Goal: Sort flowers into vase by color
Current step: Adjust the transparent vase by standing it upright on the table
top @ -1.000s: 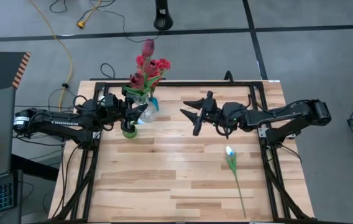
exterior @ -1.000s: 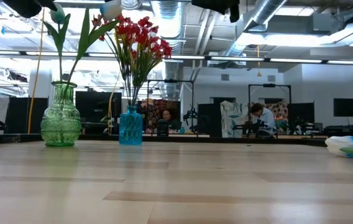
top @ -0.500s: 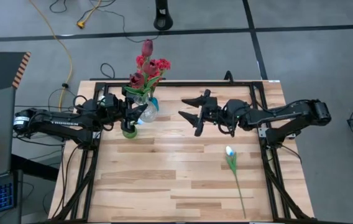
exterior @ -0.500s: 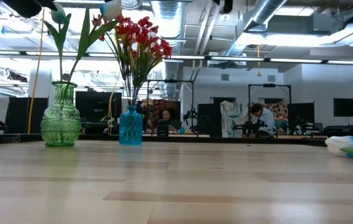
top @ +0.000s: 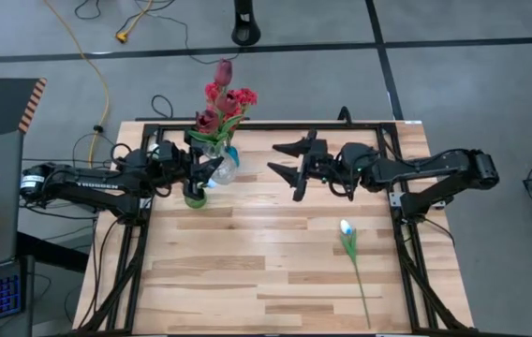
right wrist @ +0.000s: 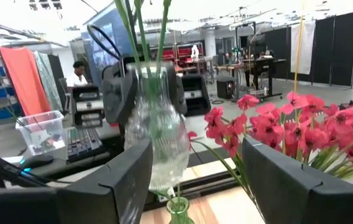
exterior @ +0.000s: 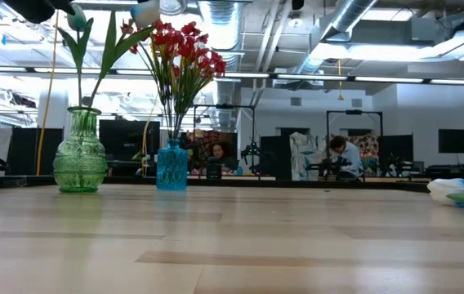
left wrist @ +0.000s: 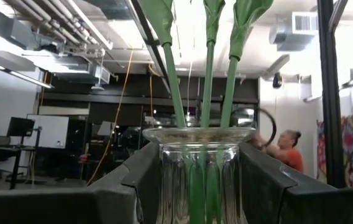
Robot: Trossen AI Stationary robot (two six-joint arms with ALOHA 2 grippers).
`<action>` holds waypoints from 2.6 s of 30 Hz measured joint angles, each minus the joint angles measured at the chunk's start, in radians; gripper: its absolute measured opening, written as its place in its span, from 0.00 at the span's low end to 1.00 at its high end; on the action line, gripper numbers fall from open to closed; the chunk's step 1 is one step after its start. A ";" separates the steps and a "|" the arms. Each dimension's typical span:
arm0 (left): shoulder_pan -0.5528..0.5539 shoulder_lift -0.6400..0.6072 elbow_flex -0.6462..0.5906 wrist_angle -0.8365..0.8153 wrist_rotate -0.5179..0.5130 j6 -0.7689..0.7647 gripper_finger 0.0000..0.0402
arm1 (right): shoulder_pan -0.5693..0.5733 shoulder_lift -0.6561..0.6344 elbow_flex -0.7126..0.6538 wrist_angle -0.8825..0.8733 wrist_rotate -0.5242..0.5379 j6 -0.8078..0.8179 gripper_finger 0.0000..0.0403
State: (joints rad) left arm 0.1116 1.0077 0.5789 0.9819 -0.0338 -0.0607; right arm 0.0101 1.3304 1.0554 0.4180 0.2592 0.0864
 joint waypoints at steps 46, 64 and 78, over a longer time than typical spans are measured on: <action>0.001 0.000 0.000 -0.060 0.082 0.014 0.39 | -0.042 0.395 0.449 -0.141 -0.192 -0.121 0.68; 0.000 0.040 0.000 -0.033 0.083 0.011 0.39 | -0.052 0.410 0.449 -0.151 -0.267 -0.121 0.68; 0.000 0.040 0.000 -0.045 0.086 0.014 0.39 | -0.052 0.409 0.449 -0.157 -0.304 -0.118 0.53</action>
State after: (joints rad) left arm 0.1116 1.0481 0.5789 0.9367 0.0522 -0.0471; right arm -0.0422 1.7397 1.5043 0.2607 -0.0450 -0.0320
